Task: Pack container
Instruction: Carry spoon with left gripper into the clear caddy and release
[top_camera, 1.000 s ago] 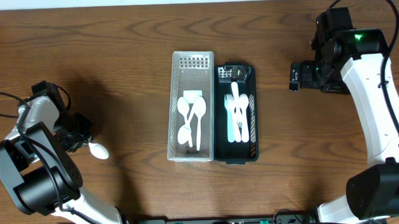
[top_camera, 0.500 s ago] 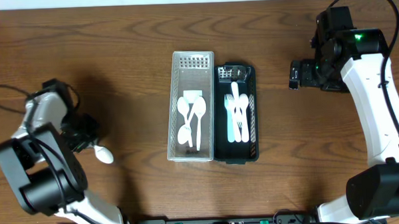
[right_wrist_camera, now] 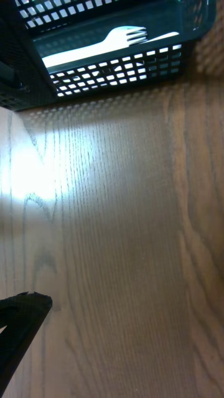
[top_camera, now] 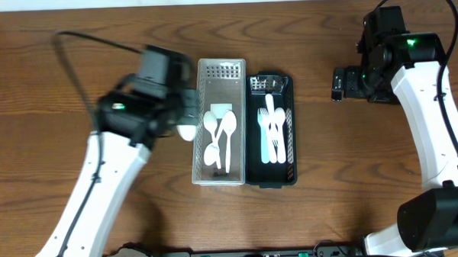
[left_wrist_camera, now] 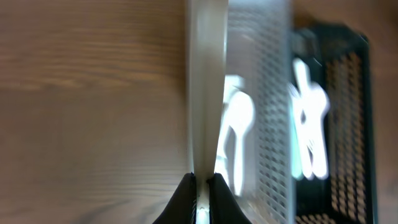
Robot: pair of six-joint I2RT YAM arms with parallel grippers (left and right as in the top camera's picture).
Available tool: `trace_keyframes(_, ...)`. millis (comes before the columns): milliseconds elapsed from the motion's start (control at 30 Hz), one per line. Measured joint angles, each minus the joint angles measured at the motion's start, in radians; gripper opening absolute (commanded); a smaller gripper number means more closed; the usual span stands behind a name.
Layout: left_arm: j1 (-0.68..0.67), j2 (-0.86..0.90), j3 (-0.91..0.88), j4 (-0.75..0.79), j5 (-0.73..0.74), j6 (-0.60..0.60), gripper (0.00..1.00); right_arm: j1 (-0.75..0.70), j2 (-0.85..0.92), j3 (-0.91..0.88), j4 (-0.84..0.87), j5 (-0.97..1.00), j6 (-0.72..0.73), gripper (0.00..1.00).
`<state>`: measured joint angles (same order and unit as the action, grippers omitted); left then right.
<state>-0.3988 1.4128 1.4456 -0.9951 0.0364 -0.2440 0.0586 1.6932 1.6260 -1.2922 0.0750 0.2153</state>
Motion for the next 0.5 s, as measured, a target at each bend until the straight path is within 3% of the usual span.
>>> trace_keyframes(233, -0.149, 0.176, -0.005, 0.037, -0.008, 0.010, 0.06, 0.000, 0.000, 0.000, -0.001, 0.000, 0.000, 0.99)
trace_keyframes(500, -0.166, 0.423, -0.017, 0.056, -0.010, 0.010, 0.06, 0.000, 0.000, 0.000, -0.004, 0.000, 0.000, 0.99)
